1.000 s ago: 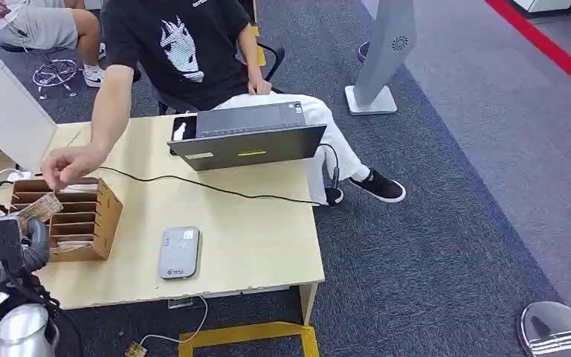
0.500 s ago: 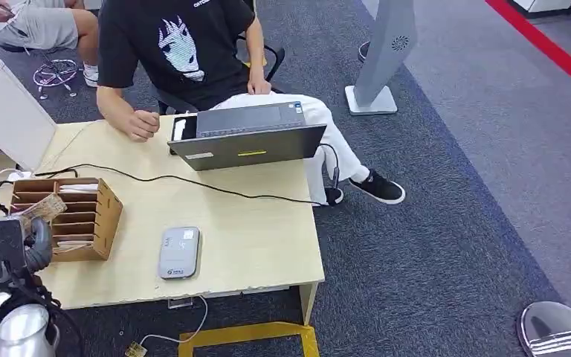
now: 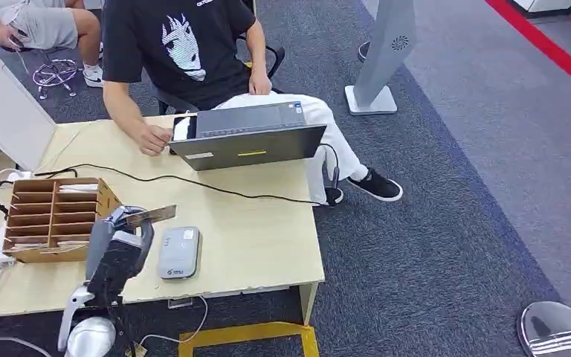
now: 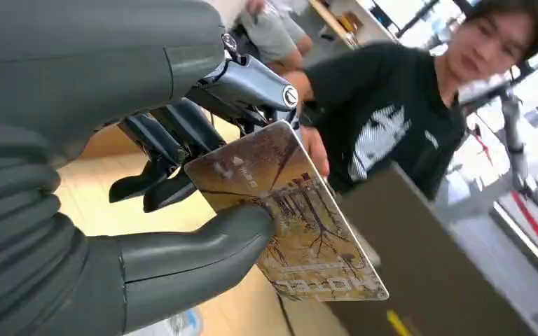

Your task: Pass the card to the sensor for recognition and then transmit it.

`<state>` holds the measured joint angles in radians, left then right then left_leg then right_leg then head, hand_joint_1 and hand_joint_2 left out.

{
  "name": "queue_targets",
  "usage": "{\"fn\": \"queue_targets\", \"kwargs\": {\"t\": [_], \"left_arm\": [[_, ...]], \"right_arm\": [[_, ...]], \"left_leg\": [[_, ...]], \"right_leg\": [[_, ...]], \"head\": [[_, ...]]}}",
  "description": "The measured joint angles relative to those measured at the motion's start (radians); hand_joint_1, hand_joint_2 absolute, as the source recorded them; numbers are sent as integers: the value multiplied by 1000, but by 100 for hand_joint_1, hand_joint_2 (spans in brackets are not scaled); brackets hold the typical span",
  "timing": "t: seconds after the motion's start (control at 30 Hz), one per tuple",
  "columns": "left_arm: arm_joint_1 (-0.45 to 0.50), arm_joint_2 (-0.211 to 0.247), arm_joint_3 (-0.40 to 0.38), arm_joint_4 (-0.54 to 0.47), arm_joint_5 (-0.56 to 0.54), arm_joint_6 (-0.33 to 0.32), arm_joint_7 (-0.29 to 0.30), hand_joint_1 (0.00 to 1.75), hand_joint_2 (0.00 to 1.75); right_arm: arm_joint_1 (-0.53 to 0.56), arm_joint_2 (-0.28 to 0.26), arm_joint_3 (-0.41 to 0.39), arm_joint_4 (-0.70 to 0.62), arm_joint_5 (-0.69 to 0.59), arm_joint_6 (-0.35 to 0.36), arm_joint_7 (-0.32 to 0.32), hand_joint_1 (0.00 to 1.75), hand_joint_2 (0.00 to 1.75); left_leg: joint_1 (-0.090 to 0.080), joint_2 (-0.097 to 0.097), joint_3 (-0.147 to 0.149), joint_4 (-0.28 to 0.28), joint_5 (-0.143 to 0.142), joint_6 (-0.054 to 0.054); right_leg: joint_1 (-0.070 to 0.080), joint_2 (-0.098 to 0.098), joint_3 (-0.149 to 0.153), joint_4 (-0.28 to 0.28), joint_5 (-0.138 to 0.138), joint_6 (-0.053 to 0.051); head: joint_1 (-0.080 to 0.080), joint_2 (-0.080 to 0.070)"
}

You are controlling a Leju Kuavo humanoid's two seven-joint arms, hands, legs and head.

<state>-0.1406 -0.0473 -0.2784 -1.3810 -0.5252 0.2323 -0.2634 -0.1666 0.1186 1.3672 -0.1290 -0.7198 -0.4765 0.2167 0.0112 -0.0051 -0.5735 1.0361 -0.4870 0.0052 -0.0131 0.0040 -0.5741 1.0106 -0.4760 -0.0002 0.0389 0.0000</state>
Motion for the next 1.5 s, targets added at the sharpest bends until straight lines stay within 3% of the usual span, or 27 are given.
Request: {"fn": "queue_targets", "kwargs": {"t": [0.23, 0.47, 0.77, 1.1, 1.33, 1.5], "left_arm": [[16, 9, -53, 29, -63, -42, 149, 175, 175], [16, 26, -56, 107, -182, -11, 237, 175, 175], [11, 38, -25, 234, -204, 36, 231, 175, 175], [-10, 34, 1, 283, -203, 13, 219, 175, 175], [-9, 33, 6, 278, -208, 31, 189, 175, 175], [10, 34, 6, 170, -226, 82, 154, 175, 175]], "right_arm": [[4, 0, 0, 0, -6, -5, -5, 0, 175], [5, 0, 0, 0, -6, -4, -5, 0, 175], [5, 0, 4, 0, -2, 10, -4, 0, 175], [3, 0, 10, 0, -4, 11, -5, 0, 175], [3, 0, 10, 0, -18, 10, -7, 0, 175], [6, 0, 10, 0, -33, 10, -11, 0, 175]], "left_leg": [[0, 0, 0, 0, 0, 0], [0, 0, 0, 0, 0, 0], [0, 0, 0, 0, 0, 0], [0, 0, 0, 0, 0, 0], [0, 0, 0, 0, 0, 0], [0, 0, 0, 0, 0, 0]], "right_leg": [[0, 0, 0, 0, 0, 0], [0, 0, 0, 0, 0, 0], [0, 0, 0, 0, 0, 0], [0, 0, 0, 0, 0, 0], [0, 0, 0, 0, 0, 0], [0, 0, 0, 0, 0, 0]], "head": [[0, 0], [0, 0], [0, 0], [0, 0], [0, 0], [0, 0]]}}
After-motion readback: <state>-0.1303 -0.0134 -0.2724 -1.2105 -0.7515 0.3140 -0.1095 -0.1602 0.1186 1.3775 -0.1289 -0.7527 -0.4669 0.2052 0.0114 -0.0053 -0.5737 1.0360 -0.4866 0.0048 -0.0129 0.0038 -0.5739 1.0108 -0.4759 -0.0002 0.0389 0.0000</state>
